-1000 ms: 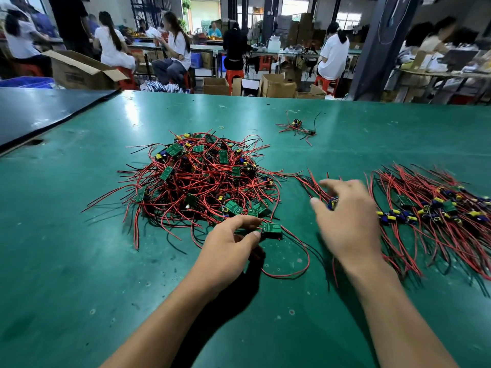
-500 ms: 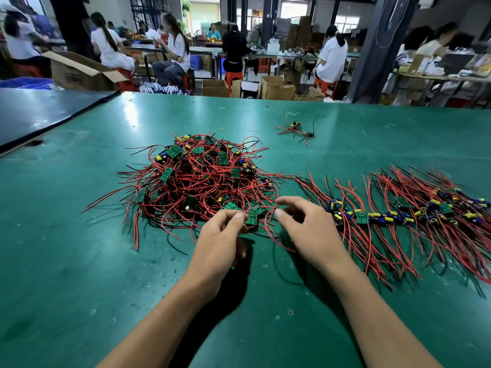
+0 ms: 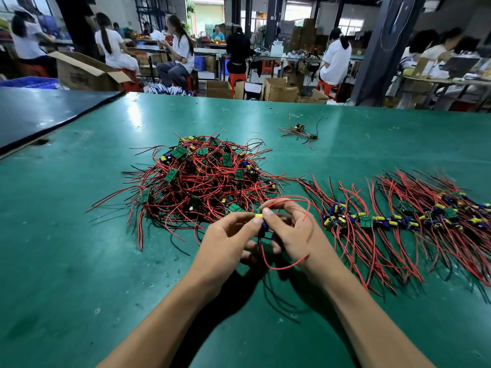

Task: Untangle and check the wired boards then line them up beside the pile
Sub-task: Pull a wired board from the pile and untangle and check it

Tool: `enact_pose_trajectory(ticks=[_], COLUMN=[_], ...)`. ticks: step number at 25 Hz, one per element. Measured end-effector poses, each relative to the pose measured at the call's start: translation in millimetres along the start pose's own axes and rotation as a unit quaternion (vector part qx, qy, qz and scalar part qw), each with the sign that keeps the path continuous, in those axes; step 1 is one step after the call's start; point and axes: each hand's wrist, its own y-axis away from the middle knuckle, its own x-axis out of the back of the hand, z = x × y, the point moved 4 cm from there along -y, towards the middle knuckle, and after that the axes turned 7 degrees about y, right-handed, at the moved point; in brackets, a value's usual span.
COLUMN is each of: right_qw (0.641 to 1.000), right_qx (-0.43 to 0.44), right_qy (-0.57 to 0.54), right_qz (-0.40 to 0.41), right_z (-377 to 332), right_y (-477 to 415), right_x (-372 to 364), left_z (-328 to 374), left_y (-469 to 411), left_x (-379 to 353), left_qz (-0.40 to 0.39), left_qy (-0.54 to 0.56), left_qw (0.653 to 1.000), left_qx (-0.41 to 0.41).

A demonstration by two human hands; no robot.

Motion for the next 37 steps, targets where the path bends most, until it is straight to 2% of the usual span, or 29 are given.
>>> enact_pose_trajectory(ticks=[4,8,9,12,14,18,23,27,32,34,37], right_qw=[1.0,0.987,0.987,0.999,0.993,0.987,0.977,0.985,0.986,0.987,0.973], right_qx=[-0.015,0.019,0.01,-0.021,-0.057,-0.083,-0.077,-0.069,-0.126,-0.12,-0.114], right_qy=[-0.008,0.149,0.145,-0.019,-0.105,-0.14,-0.197,-0.154,-0.107,-0.104,-0.157], right_qz=[-0.001,0.064,0.071,0.045,0.015,-0.01,-0.032,-0.035,-0.008,-0.031,-0.125], right_z=[-1.6,-2.5,-2.4,-4.7,-5.8,-4.5,-6.4,-9.1,1.3,4.8,7.5], right_y=[2.1,-0.6,-1.1,-1.1,-1.1,-1.5,3.2,5.1,2.5,3.1,9.5], right_x=[6.5,23.9,29.0,29.6,20.8,8.6,0.6,-0.5,4.3,3.3,-8.6], left_z=[-1.7,-1.0,-1.1,0.0,1.6,3.9,2.9,1.3,-2.6,-3.1,-1.4], left_y=[0.9,1.6,1.9,3.1,4.7,7.6,6.0,7.2,7.1,5.8,2.7], left_x=[1.3,0.0,-0.5,-3.2,-5.2,-10.8,-6.9,-8.9,-10.5,-9.3,-4.2], left_qz=[-0.019,-0.048,-0.056,-0.094,-0.122,-0.152,-0.101,-0.09,-0.082,-0.062,-0.042], left_qy=[0.001,0.029,0.023,-0.008,-0.014,-0.033,-0.026,-0.018,-0.02,-0.013,0.019], left_qw=[1.0,0.998,0.997,0.994,0.991,0.987,0.994,0.995,0.996,0.998,0.998], left_qx=[0.013,0.036,0.041,0.053,0.052,0.036,0.038,0.048,0.033,0.03,0.039])
